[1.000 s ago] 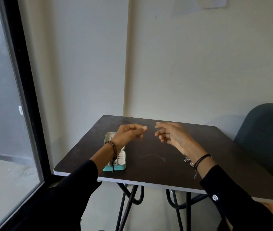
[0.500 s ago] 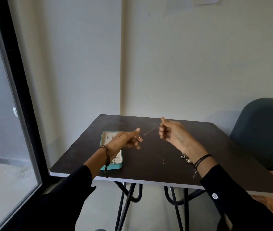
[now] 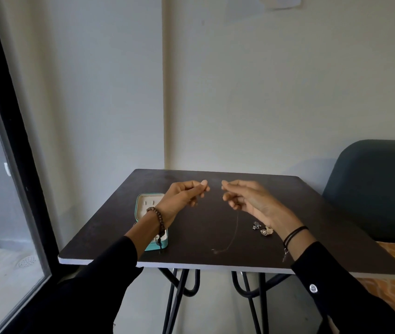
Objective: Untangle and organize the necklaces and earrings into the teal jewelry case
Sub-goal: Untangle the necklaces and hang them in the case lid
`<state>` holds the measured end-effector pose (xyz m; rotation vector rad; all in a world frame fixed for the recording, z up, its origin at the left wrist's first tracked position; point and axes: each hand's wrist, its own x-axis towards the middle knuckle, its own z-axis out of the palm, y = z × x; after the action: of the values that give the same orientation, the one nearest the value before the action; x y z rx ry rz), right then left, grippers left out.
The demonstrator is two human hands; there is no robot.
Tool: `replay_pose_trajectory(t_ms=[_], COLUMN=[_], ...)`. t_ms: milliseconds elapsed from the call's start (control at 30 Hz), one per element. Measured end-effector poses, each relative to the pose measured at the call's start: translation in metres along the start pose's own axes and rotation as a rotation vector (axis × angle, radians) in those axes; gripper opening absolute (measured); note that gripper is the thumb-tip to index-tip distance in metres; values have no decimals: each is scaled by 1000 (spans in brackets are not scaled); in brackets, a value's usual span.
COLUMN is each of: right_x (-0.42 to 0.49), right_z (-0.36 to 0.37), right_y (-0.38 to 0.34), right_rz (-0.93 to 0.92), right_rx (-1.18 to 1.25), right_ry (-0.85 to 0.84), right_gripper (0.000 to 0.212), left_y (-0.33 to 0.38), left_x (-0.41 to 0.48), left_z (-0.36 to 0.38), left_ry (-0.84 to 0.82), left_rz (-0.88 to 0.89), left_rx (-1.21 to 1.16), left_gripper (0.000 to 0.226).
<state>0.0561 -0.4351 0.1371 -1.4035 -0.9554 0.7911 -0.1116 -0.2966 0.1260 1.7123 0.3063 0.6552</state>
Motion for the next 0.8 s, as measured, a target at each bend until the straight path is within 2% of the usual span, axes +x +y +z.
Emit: replay_pose_trajectory(t_ms=[133,267,500,700,800], right_x=[-6,-11,-8,-2,0], right_z=[-6,-12,-18,-21,-24], right_y=[1,3,2,1,2], right_rz=[10,-14,-106,-145,-153], right_rx=[-106,-202,52,61,37], right_ry=[-54,-68,37,121,170], right_gripper=[40,33,24,22,22], left_y=[5,8,7,1,-1], left_x=[5,10,14,23,28], left_z=[10,16,26,33,38], left_ry=[-14,-13,-40,-39,-73], left_rz=[6,23,20,16,-3], left_rx=[-20,-28,-6,-29,-29], left_gripper=[25,30,37,23,23])
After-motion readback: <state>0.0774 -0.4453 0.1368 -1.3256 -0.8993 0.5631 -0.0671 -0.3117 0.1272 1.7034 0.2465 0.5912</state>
